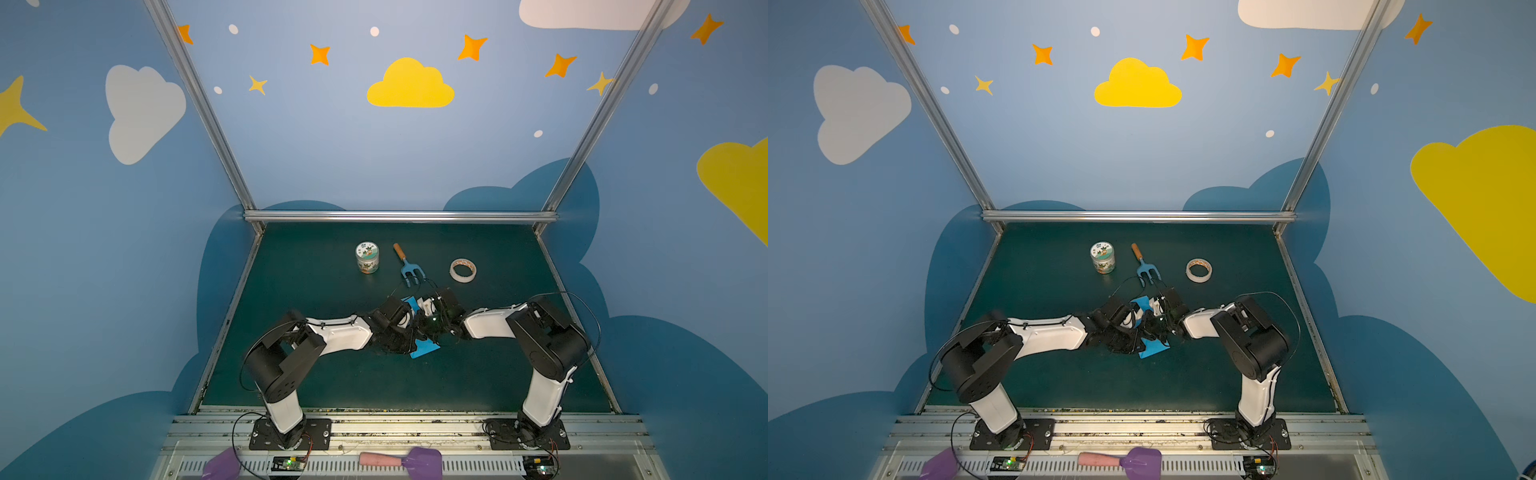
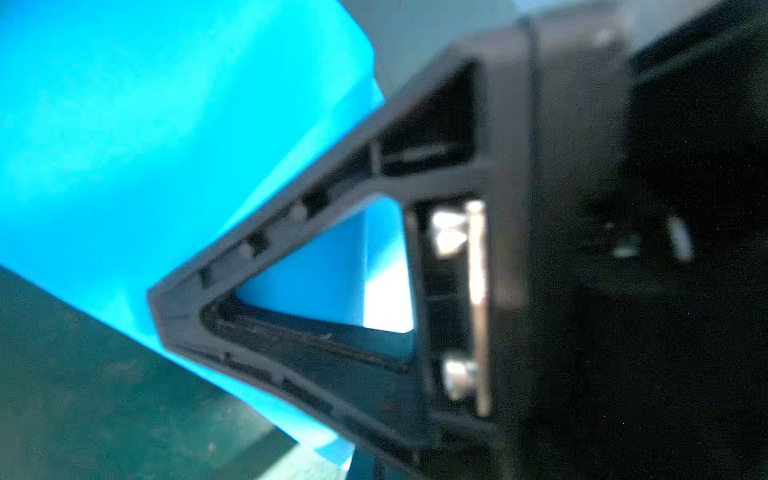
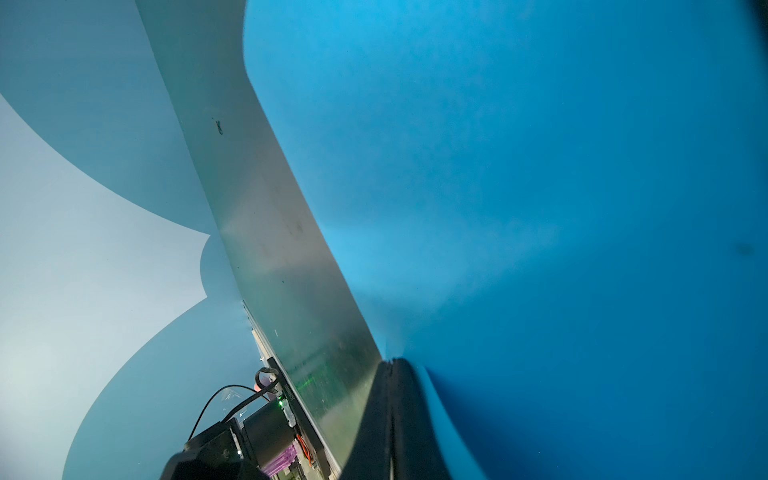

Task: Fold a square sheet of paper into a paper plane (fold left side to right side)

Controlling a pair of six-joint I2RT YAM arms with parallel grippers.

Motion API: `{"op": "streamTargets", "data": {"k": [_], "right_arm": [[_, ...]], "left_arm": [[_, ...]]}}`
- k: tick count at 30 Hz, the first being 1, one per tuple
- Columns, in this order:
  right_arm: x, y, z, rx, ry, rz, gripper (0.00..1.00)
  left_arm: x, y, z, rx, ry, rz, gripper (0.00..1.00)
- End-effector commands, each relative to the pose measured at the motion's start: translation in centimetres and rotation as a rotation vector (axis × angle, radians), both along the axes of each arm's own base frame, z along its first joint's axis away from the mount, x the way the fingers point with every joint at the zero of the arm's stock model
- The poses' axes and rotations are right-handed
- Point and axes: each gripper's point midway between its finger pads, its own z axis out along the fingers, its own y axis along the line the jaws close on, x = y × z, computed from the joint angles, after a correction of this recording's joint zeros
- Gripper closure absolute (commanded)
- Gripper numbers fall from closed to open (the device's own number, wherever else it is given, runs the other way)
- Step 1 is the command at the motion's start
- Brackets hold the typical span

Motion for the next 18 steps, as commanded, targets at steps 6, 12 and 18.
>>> {"op": "streamTargets", "data": {"k": [6, 12, 18], "right_arm": [[-2.6, -2.4, -3.4, -0.129, 0.102, -0.017, 1.00], [-1.9, -1.9, -1.9, -0.104, 0.085, -0.012, 0.96], [1.2, -2.2, 4.0, -0.048, -0.039, -0.015, 0.59]], "left_arm": [[-0.7, 1.2, -2.6, 0.065, 0.021, -0.003, 0.96], [-1.1, 1.7, -3.3, 0.079, 0.031, -0.004, 0.96], [-1.4, 2.0, -3.6, 0.082, 0.038, 0.000, 0.96]]}}
